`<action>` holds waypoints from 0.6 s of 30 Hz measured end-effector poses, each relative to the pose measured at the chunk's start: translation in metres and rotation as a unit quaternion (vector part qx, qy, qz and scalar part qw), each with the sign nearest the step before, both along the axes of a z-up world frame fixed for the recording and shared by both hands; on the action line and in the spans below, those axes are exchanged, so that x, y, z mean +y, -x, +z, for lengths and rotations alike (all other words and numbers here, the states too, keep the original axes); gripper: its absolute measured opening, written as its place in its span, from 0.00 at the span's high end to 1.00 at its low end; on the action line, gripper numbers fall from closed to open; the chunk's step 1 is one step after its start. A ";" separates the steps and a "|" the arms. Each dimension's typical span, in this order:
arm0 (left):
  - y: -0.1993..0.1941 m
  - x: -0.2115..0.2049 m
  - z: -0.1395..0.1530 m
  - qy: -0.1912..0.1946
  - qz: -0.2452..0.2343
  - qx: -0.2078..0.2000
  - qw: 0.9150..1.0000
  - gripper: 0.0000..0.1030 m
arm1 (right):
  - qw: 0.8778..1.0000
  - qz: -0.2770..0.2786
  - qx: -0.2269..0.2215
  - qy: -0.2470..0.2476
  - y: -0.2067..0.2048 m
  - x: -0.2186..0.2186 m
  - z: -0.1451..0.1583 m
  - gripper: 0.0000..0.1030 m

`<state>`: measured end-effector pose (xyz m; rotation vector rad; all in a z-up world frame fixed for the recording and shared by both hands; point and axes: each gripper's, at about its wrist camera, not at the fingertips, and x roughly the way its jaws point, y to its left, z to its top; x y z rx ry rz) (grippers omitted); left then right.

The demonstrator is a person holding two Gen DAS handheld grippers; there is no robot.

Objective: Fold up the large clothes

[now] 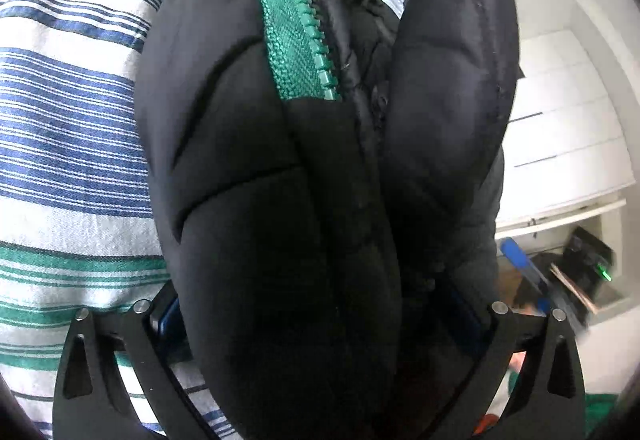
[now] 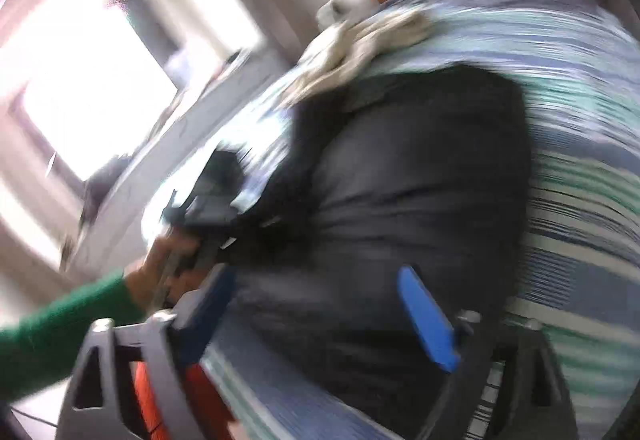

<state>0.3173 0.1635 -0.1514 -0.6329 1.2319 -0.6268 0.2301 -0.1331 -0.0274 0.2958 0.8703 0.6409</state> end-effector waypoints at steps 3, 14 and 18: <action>-0.002 -0.005 0.002 -0.005 0.000 0.002 1.000 0.00 | 0.996 -0.032 0.077 -0.012 -0.026 -0.037 -0.040 0.13; -0.023 -0.039 0.005 -0.025 0.071 0.010 0.997 0.06 | 0.984 -0.006 0.151 -0.094 -0.106 0.018 -0.100 0.17; 0.000 -0.048 0.032 -0.023 0.077 -0.038 0.996 0.32 | 0.995 0.021 0.076 -0.068 -0.085 0.025 -0.068 0.39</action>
